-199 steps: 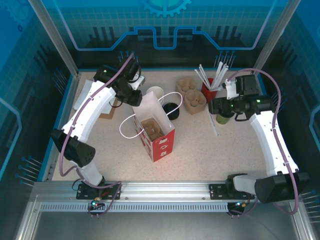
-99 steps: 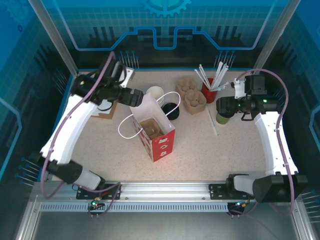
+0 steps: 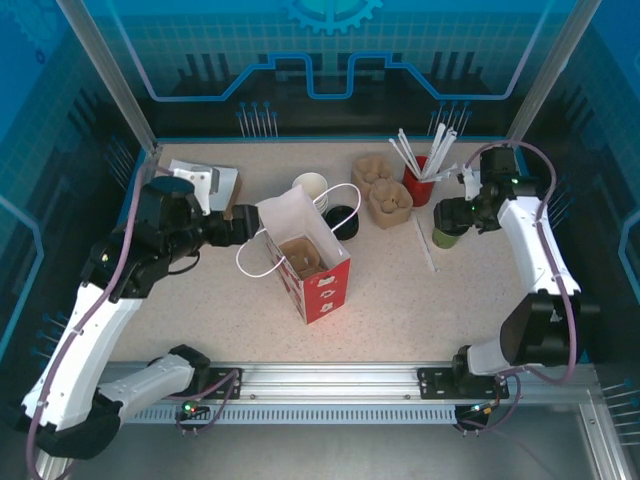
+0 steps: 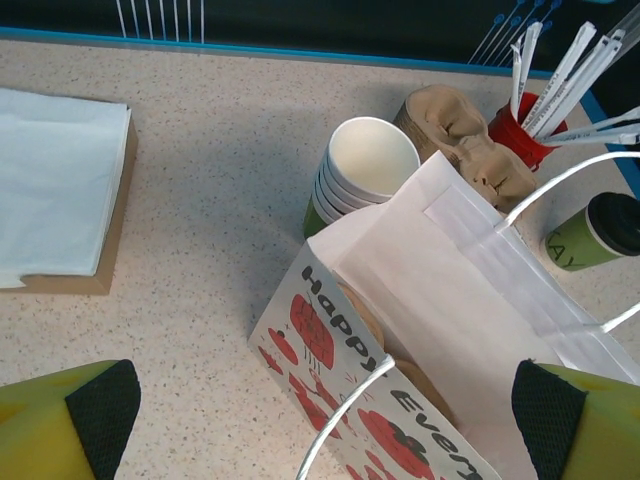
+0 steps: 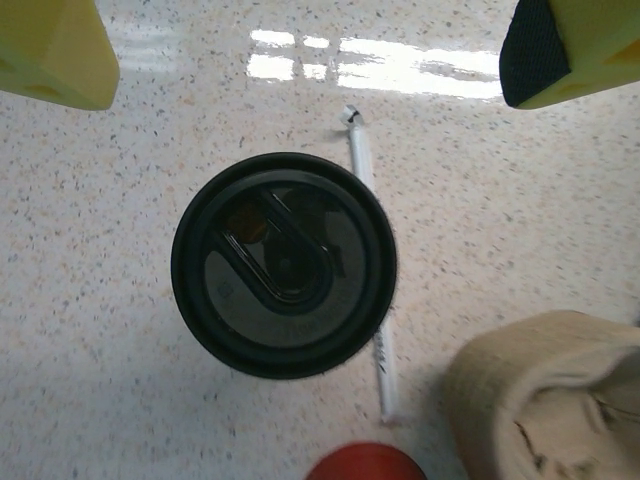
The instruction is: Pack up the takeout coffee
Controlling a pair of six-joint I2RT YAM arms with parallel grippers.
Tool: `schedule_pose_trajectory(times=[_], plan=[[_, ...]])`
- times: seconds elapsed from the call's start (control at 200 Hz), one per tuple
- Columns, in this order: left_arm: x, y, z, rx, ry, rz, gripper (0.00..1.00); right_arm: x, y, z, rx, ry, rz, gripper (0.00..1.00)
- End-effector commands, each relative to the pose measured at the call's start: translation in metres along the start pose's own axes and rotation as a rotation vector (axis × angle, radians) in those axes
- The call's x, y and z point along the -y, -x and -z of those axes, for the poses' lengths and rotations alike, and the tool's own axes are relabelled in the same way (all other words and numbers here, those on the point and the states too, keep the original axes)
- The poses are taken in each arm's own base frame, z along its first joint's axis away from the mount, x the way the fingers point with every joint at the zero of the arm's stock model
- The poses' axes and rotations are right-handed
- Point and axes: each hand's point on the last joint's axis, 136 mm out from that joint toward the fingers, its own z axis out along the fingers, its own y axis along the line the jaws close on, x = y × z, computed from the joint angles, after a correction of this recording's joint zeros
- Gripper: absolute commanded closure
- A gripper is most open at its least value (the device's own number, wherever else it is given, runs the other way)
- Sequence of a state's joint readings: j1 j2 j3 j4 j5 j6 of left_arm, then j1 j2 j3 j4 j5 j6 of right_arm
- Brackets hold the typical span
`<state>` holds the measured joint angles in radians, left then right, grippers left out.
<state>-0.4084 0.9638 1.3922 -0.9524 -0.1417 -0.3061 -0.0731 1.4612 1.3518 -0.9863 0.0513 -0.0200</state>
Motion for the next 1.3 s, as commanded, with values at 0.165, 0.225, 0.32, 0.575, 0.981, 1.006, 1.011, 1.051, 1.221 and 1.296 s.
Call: schedule_pose_trajectory(times=[0.165,0.225,0.32,0.575,0.981,1.006,1.011,1.051,1.221,1.296], plan=[[-0.011,-0.005,-0.004,0.021,0.035,0.079,0.01,0.020,-0.001,-0.021,-0.082,-0.075,-0.010,0.00],[-0.011,-0.005,-0.006,0.020,0.036,0.083,0.01,0.020,0.000,-0.025,-0.094,-0.075,-0.009,0.00],[-0.009,-0.004,-0.009,0.021,0.033,0.084,0.01,0.018,0.002,-0.029,-0.098,-0.064,-0.009,0.00],[-0.009,-0.004,-0.011,0.012,0.035,0.085,0.01,0.017,0.005,-0.040,-0.122,-0.059,0.001,0.00],[-0.008,-0.003,-0.012,0.004,0.034,0.077,0.01,0.008,0.010,-0.047,-0.126,-0.014,0.007,0.00],[-0.008,-0.003,-0.013,0.005,0.035,0.078,0.01,0.008,0.011,-0.048,-0.127,-0.011,0.007,0.00],[-0.008,-0.003,-0.013,0.003,0.035,0.078,0.01,0.008,0.011,-0.048,-0.127,-0.011,0.008,0.00],[-0.007,-0.003,-0.013,0.003,0.034,0.076,0.01,0.008,0.011,-0.048,-0.126,-0.008,0.008,0.00],[-0.007,-0.003,-0.014,-0.003,0.033,0.076,0.01,0.008,0.012,-0.051,-0.134,-0.010,0.009,0.00],[-0.006,-0.003,-0.014,-0.004,0.032,0.076,0.01,0.007,0.013,-0.052,-0.135,-0.008,0.011,0.00]])
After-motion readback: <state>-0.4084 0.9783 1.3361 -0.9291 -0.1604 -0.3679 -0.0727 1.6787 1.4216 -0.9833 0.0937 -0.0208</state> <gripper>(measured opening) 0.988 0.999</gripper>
